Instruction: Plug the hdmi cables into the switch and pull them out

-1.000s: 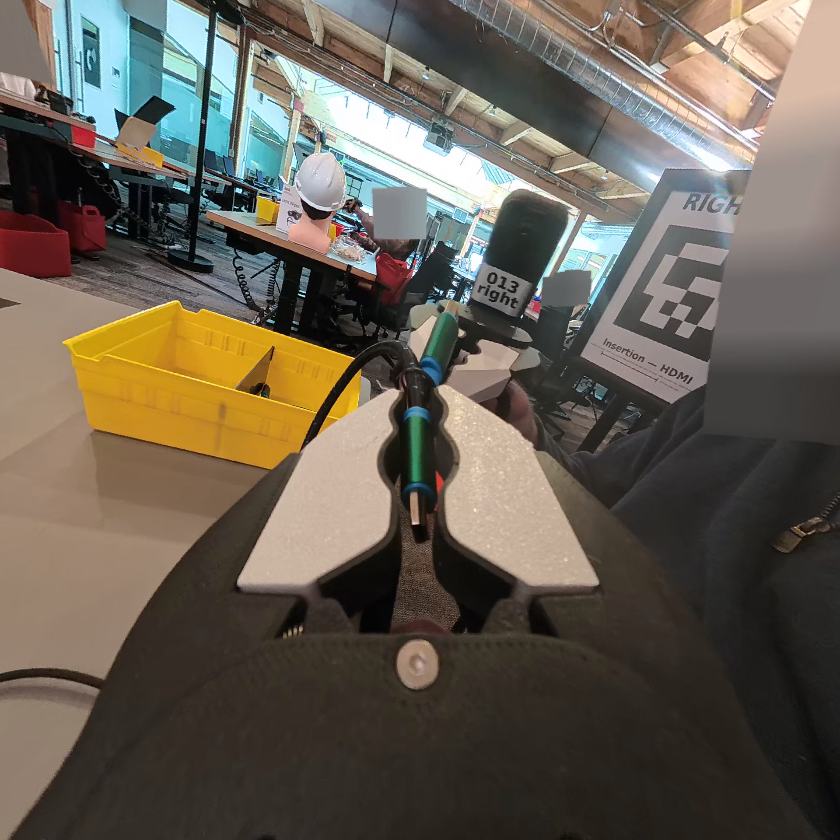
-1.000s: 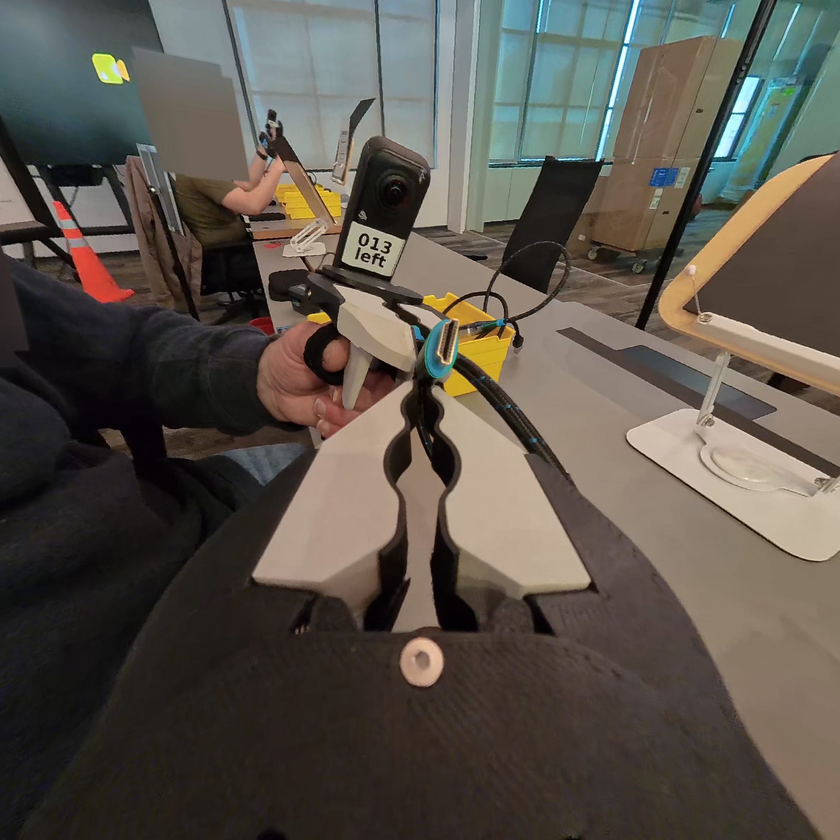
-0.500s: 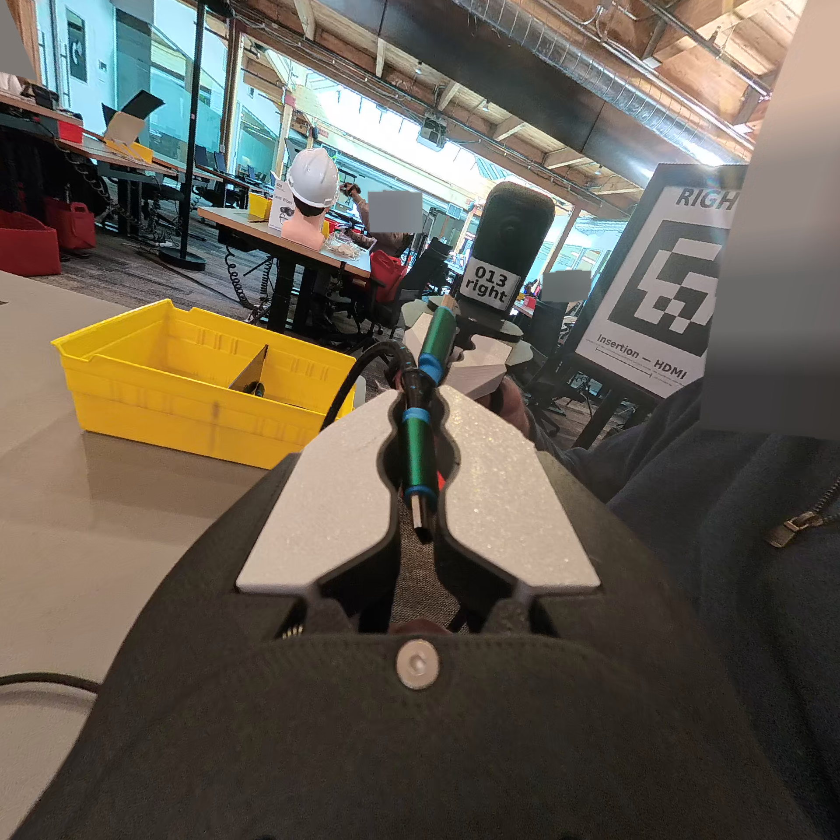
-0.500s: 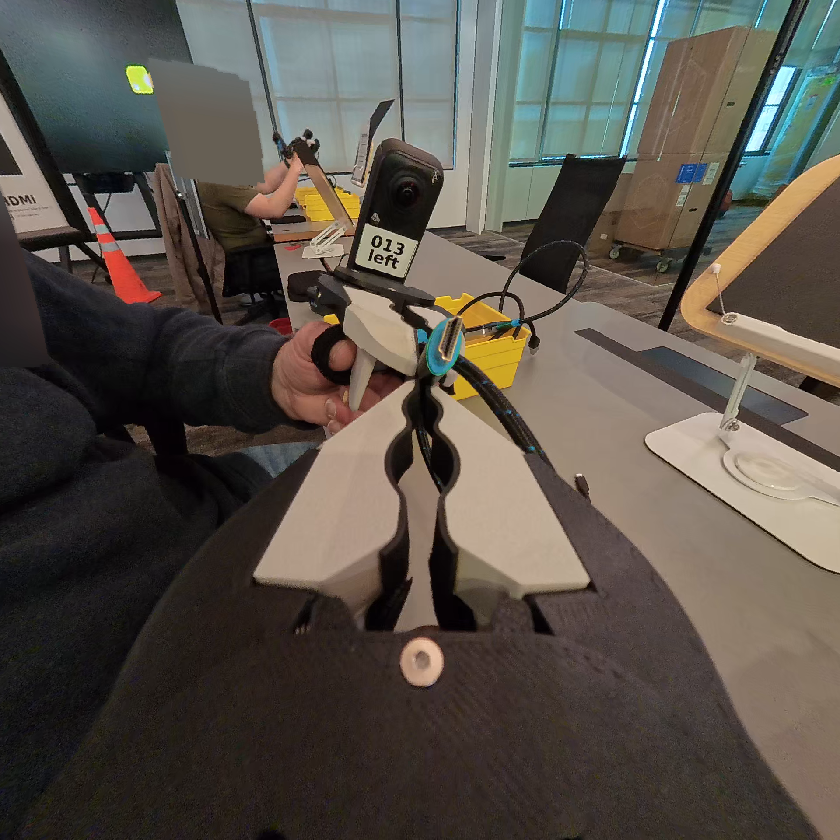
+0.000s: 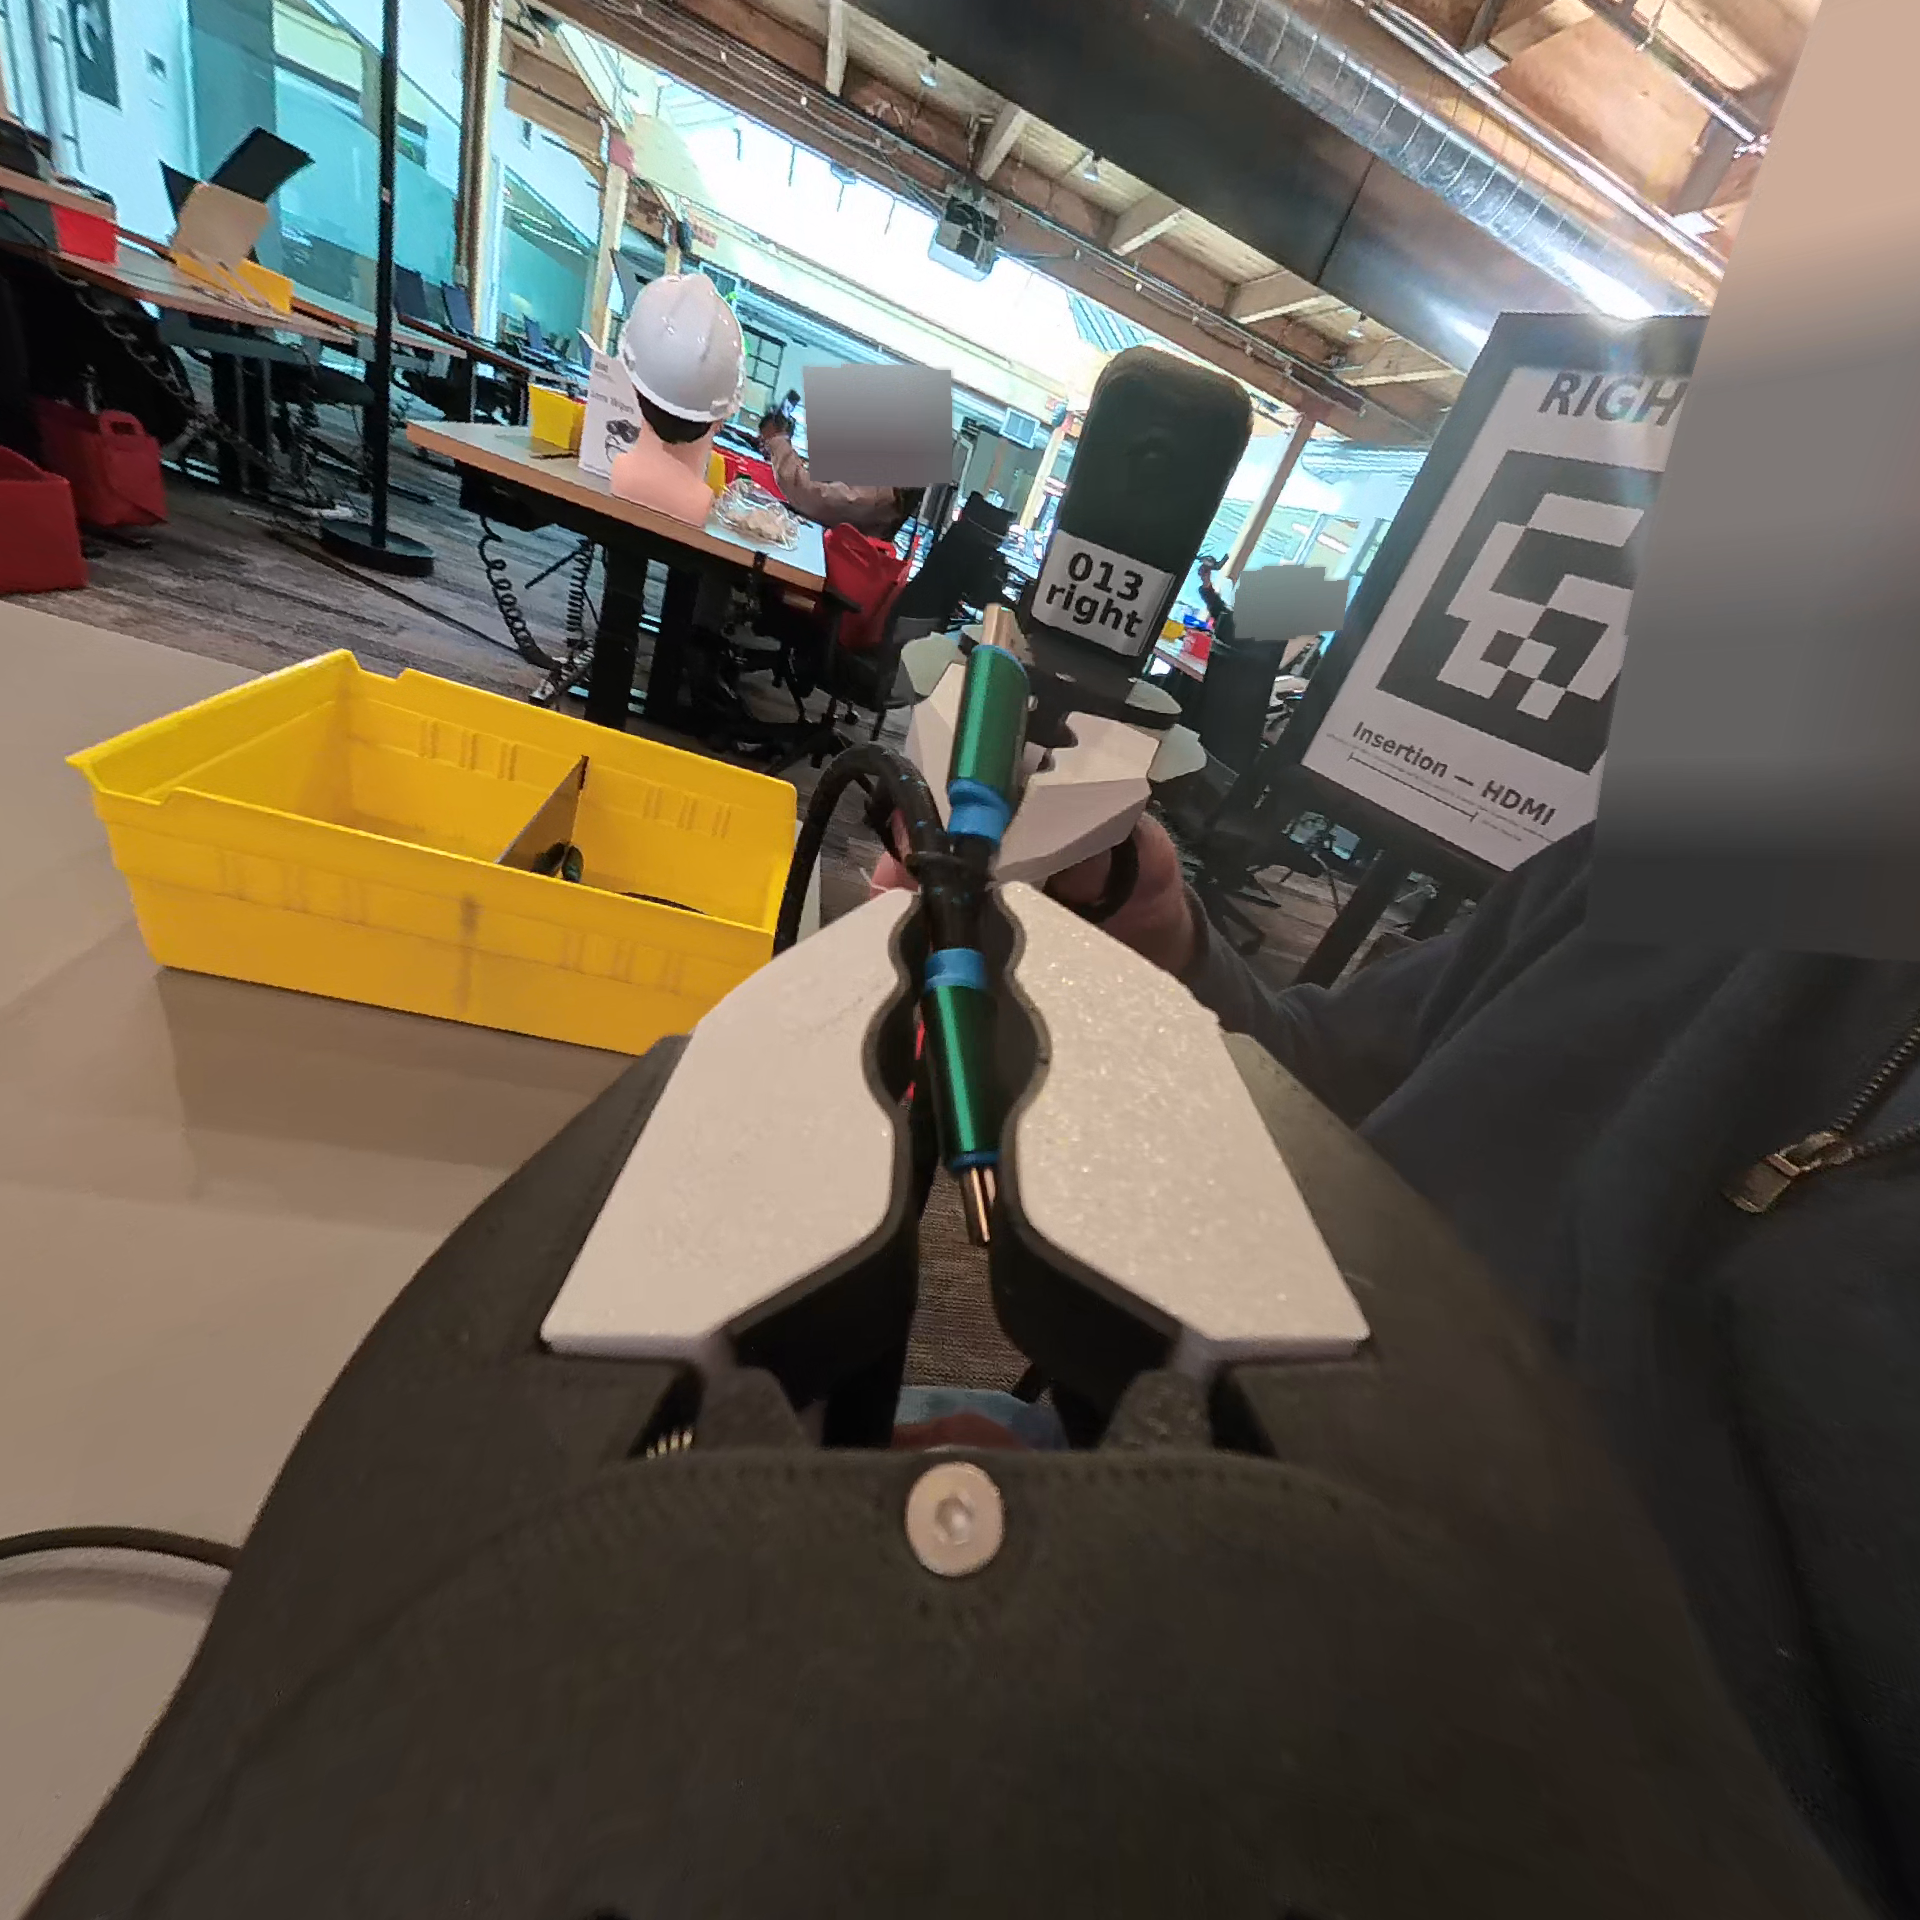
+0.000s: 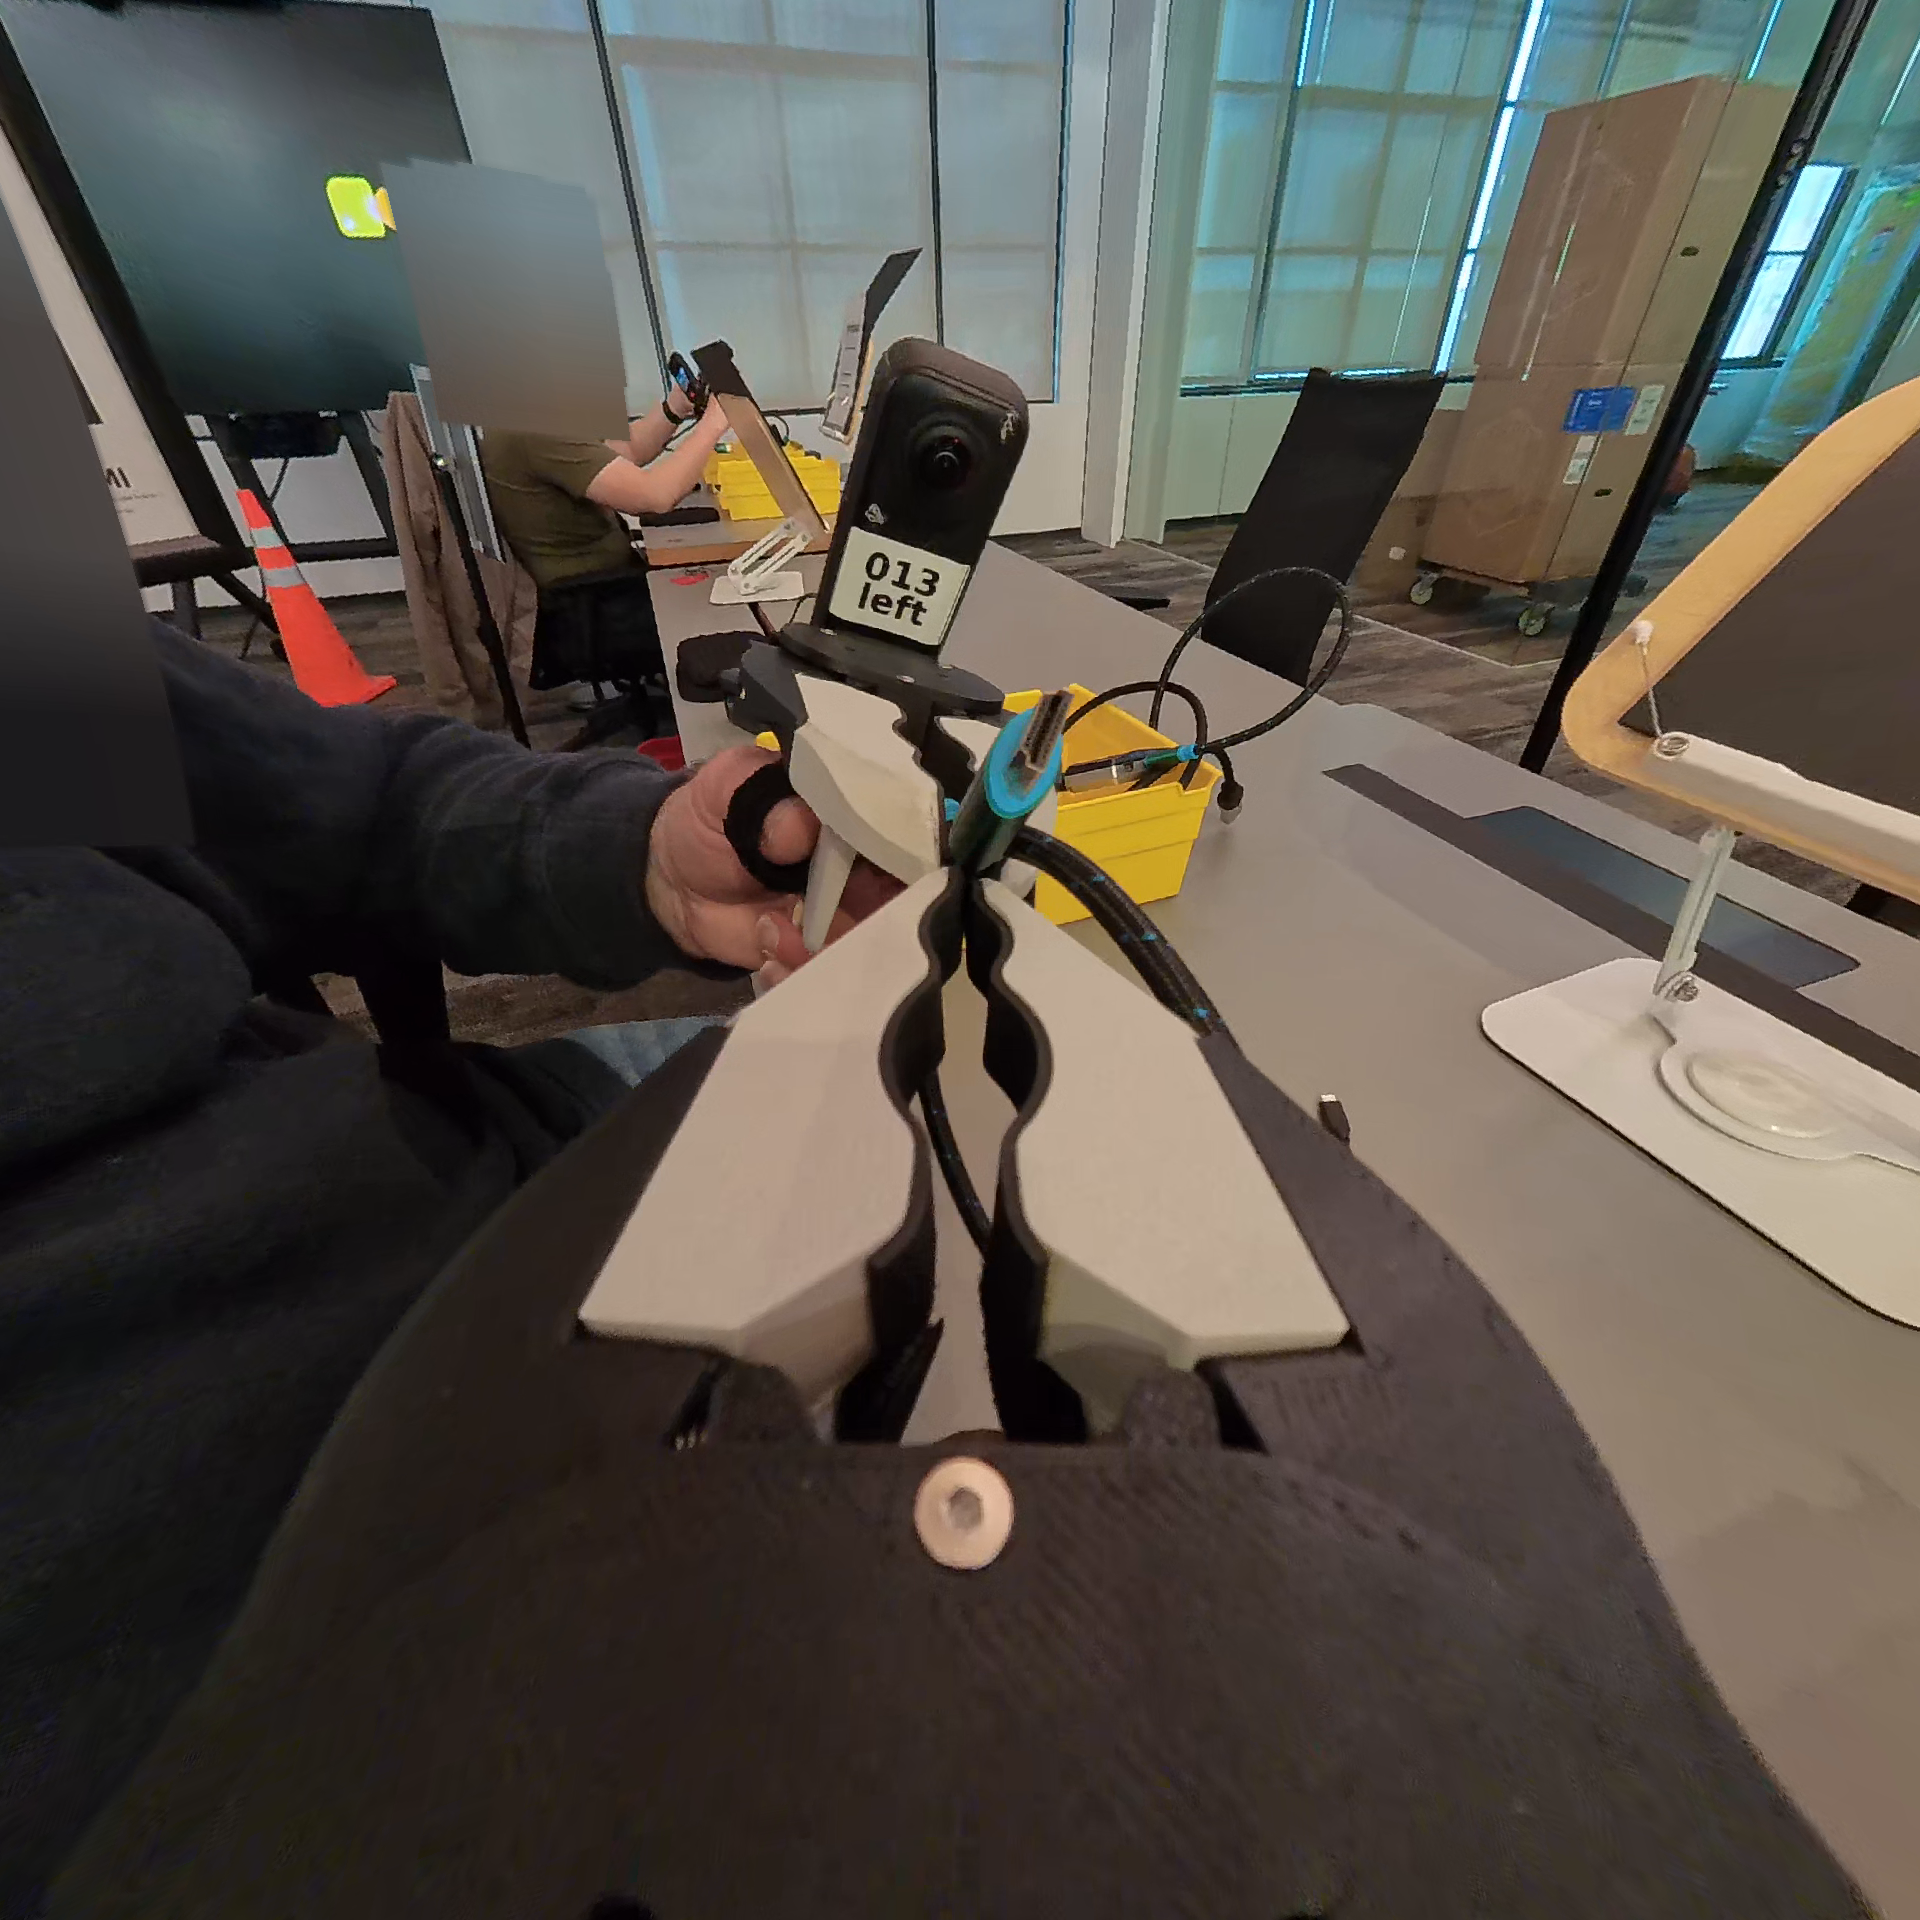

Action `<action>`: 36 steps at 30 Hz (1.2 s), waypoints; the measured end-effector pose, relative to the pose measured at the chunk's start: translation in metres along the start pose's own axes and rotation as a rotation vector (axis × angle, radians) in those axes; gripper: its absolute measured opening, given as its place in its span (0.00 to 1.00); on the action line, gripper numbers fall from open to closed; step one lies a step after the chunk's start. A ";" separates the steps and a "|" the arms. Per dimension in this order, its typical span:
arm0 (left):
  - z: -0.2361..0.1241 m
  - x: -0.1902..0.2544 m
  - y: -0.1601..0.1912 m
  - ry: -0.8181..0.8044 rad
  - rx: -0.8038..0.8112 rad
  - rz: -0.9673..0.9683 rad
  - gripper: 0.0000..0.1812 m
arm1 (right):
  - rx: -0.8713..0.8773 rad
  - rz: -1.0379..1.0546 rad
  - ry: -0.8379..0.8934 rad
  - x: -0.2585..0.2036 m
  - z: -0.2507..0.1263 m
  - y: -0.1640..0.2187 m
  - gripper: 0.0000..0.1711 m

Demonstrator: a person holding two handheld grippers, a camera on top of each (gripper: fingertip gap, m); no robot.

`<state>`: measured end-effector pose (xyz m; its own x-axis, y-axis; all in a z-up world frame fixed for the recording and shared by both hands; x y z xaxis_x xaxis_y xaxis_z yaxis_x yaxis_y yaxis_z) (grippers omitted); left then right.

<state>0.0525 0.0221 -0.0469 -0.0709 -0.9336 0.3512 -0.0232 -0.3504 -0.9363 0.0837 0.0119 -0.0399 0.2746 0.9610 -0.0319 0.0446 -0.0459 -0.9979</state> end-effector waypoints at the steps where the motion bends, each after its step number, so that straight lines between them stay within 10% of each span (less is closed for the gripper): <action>1: 0.000 -0.001 -0.001 -0.009 0.003 0.002 0.05 | -0.001 -0.004 -0.002 -0.001 0.000 -0.001 0.00; 36: 0.000 0.001 -0.005 -0.056 0.037 0.036 0.05 | -0.167 -0.118 0.082 -0.003 0.011 0.006 0.01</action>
<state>0.0524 0.0226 -0.0415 -0.0147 -0.9480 0.3180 0.0152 -0.3182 -0.9479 0.0721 0.0114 -0.0466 0.3351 0.9372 0.0963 0.2382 0.0146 -0.9711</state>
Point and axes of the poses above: each gripper's, where its closed fingertips meet, z out along the fingers, y out of its underside, x = y × z across the jaws, the point moved 2 cm from there along -z, back along the fingers, and after that the axes turned 10 degrees about -y, right-handed, at the moved point
